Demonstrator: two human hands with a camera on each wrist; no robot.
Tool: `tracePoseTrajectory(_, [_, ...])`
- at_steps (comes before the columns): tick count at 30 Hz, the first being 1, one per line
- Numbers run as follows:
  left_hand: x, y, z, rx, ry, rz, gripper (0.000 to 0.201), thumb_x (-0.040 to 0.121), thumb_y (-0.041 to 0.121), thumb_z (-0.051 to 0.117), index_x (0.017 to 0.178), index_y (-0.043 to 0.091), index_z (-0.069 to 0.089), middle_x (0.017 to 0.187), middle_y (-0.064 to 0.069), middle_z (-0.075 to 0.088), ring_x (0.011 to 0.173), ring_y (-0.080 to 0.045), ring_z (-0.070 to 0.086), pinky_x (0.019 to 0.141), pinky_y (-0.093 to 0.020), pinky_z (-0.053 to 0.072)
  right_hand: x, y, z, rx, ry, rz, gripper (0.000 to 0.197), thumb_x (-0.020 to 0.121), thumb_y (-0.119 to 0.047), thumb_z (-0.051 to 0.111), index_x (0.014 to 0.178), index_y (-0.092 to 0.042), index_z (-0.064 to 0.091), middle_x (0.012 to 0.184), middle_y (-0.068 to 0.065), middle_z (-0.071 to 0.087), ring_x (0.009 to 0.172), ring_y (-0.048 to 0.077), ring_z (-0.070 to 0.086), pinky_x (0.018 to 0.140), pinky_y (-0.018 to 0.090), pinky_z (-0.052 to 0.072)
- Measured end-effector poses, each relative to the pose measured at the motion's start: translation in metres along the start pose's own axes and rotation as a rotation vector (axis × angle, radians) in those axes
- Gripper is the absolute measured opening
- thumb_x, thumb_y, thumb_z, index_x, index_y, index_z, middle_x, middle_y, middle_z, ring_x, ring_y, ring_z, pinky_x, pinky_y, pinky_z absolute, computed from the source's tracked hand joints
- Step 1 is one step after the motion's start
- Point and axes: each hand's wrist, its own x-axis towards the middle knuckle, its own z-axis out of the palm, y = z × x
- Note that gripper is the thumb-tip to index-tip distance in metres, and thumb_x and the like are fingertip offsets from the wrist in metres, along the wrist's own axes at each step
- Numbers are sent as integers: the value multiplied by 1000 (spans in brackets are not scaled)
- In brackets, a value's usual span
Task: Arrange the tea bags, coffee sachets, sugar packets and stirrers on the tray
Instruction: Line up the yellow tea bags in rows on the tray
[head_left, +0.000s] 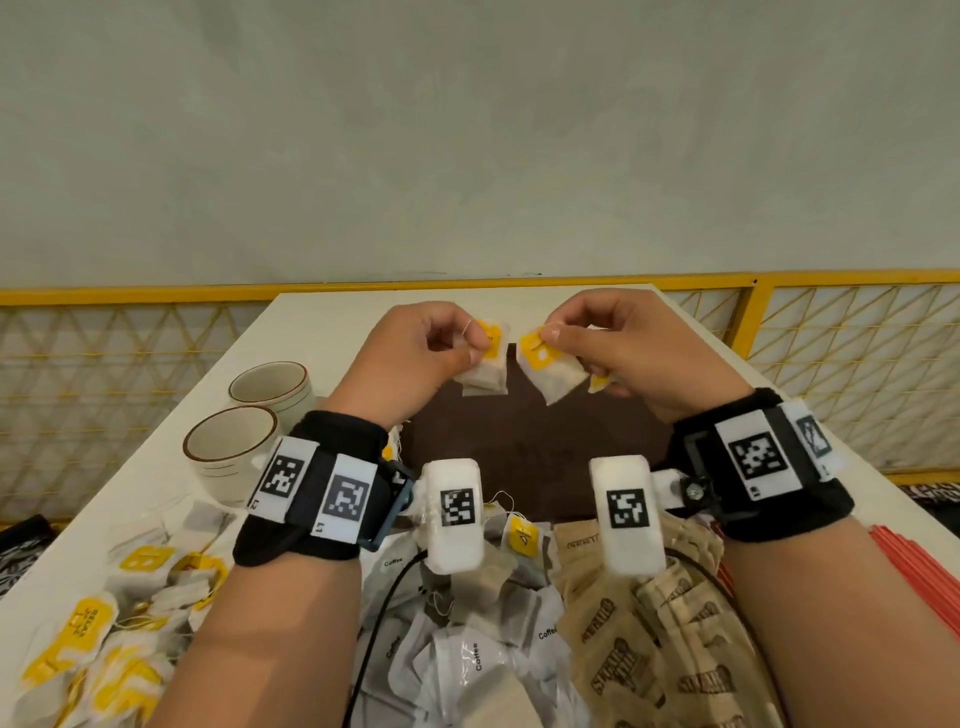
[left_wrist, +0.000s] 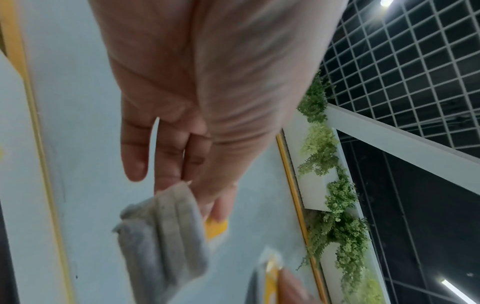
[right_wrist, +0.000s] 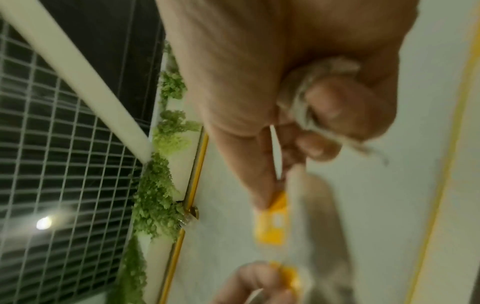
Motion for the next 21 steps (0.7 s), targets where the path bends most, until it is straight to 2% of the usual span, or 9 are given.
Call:
tracePoseTrajectory(1, [1, 0, 1, -26, 22, -8, 18, 82, 3, 69, 80, 20, 63, 76, -1, 65, 74, -19, 62, 81, -38, 54, -1, 0, -1, 29, -43, -15, 6, 87, -15, 67, 82, -11, 67, 47, -8, 50, 43, 7, 40, 37, 16, 26])
tracePoseTrajectory(3, [2, 0, 3, -54, 59, -24, 19, 81, 5, 71, 87, 15, 56, 67, 2, 61, 63, -12, 58, 68, -27, 50, -4, -2, -2, 128, -175, -30, 8, 83, -14, 68, 88, -7, 66, 50, -5, 53, 42, 7, 39, 37, 16, 24])
tracePoseTrajectory(6, [0, 3, 5, -90, 71, -28, 22, 82, 6, 69, 95, 15, 54, 67, 2, 61, 58, -7, 57, 62, -19, 47, -5, -4, 0, 274, -243, -10, 12, 78, -11, 69, 89, -8, 66, 61, -1, 62, 43, 7, 38, 37, 16, 22])
tracePoseTrajectory(11, [-2, 11, 7, -73, 20, 13, 15, 83, 8, 67, 90, 15, 55, 65, 4, 61, 56, 0, 56, 61, -14, 44, 3, 3, 16, 137, 8, 21, 5, 84, -12, 70, 82, -15, 66, 64, -8, 62, 46, 8, 41, 36, 17, 29])
tracePoseTrajectory(14, [-2, 12, 8, -119, 52, 25, 17, 85, 8, 66, 82, 16, 52, 68, -9, 67, 63, -13, 63, 68, -28, 48, 7, 6, 26, 183, 108, 33, 8, 87, -13, 68, 81, -14, 63, 78, -3, 61, 45, 7, 45, 35, 17, 31])
tracePoseTrajectory(16, [-2, 13, 9, -173, 45, 40, 18, 87, 5, 64, 80, 16, 52, 73, -15, 69, 67, -22, 64, 73, -36, 48, 9, 8, 29, 238, 164, 44, 10, 89, -12, 65, 80, -14, 60, 78, 4, 59, 45, 9, 44, 34, 17, 30])
tracePoseTrajectory(18, [-2, 13, 11, -200, -9, 75, 20, 89, 0, 58, 83, 19, 58, 75, -6, 70, 72, -16, 63, 78, -34, 48, 11, 9, 30, 305, 199, 55, 11, 89, -11, 64, 79, -14, 59, 71, 4, 57, 43, 8, 41, 34, 16, 29])
tracePoseTrajectory(20, [-2, 14, 14, -175, -44, 90, 31, 89, -5, 52, 87, 23, 67, 76, 12, 70, 75, -4, 63, 77, -23, 48, 11, 11, 29, 351, 185, 60, 11, 89, -9, 64, 80, -12, 59, 65, 3, 58, 43, 8, 42, 34, 17, 30])
tracePoseTrajectory(21, [-2, 14, 16, -152, -35, 81, 34, 89, -4, 51, 86, 24, 70, 77, 15, 70, 77, -3, 63, 77, -22, 48, 11, 12, 28, 363, 162, 59, 10, 89, -6, 63, 80, -10, 59, 66, 3, 59, 45, 10, 44, 34, 18, 31])
